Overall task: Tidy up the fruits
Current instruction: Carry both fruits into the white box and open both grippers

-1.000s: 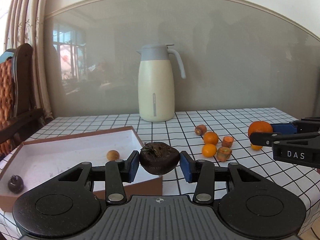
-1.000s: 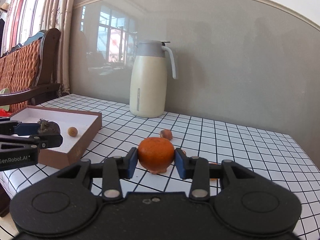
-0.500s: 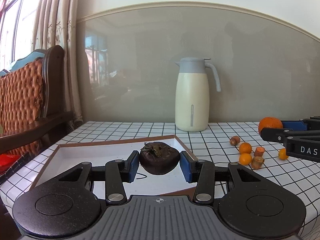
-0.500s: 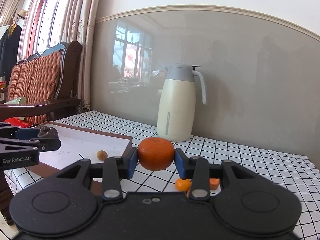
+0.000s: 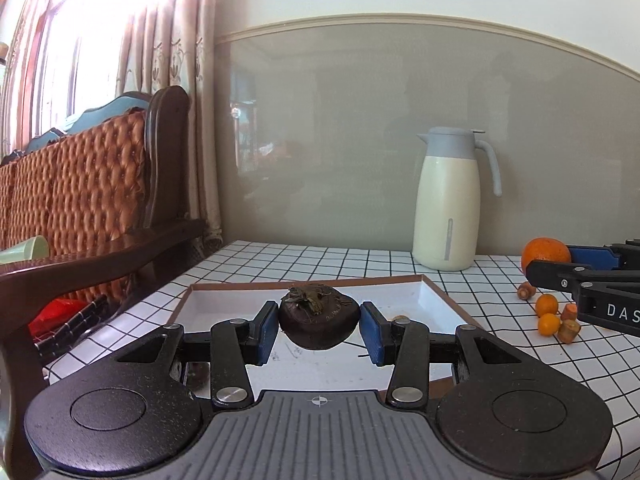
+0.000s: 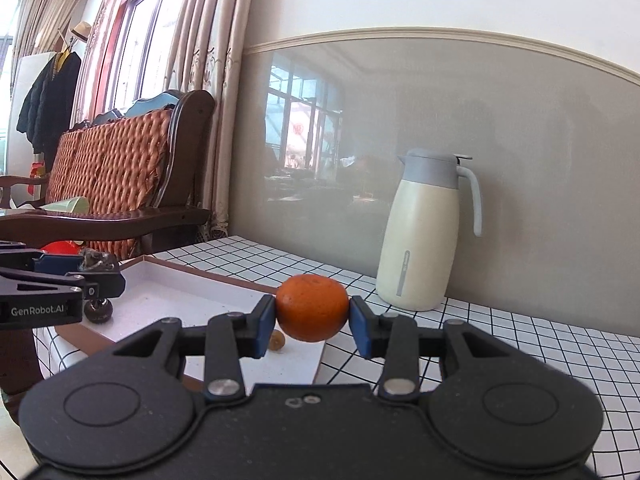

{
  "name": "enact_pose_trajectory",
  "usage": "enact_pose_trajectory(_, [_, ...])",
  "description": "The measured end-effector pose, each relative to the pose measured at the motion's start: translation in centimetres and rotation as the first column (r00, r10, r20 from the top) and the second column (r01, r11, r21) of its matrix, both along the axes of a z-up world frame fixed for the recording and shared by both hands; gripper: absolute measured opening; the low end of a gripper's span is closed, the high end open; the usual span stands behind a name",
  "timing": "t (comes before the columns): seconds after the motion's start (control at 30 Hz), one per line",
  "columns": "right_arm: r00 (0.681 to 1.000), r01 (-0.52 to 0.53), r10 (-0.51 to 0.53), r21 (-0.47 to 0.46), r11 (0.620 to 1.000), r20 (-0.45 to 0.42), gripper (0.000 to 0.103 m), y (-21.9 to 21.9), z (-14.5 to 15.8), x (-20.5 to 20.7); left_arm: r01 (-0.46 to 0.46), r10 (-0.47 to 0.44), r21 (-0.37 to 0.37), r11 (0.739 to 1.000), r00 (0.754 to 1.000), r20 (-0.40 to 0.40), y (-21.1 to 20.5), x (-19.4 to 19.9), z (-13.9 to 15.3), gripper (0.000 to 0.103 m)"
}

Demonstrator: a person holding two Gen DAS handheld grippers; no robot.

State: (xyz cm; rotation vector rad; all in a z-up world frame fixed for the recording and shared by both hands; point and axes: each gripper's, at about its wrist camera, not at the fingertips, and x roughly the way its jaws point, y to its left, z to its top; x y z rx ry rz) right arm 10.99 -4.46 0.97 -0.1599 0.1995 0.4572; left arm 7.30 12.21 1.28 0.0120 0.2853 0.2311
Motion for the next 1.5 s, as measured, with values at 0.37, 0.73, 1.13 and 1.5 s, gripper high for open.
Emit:
enact_pose_trajectory(0.37, [0.999,-0.044,0.044,0.002,0.999,0.012,0.031,2.9,-0.1,0.5,-0.069,0.069,0.010,0.998,0.998,0.002,3.1,-0.3,0.1,0.044])
enact_pose_trajectory(0.73, [0.997,-0.066,0.066,0.020,0.998,-0.039,0.032,5.0,-0.2,3.6,-0.117,0.117,0.009,0.993,0.993,-0.010,6.4,1.7,0.1,0.044])
enact_pose_trajectory(1.13, [0.988,-0.054,0.053,-0.003,0.999,-0.143,0.032,7.3,-1.2,9.3,-0.145,0.144,-0.028,0.989,0.989,-0.042,9.3,6.5,-0.7,0.044])
enact_pose_trajectory(1.5, [0.977,-0.012,-0.006,-0.082,0.997,-0.215,0.081,8.9,-2.3,13.9,-0.241,0.240,-0.023,0.970,0.970,-0.027,9.9,8.8,-1.9,0.103])
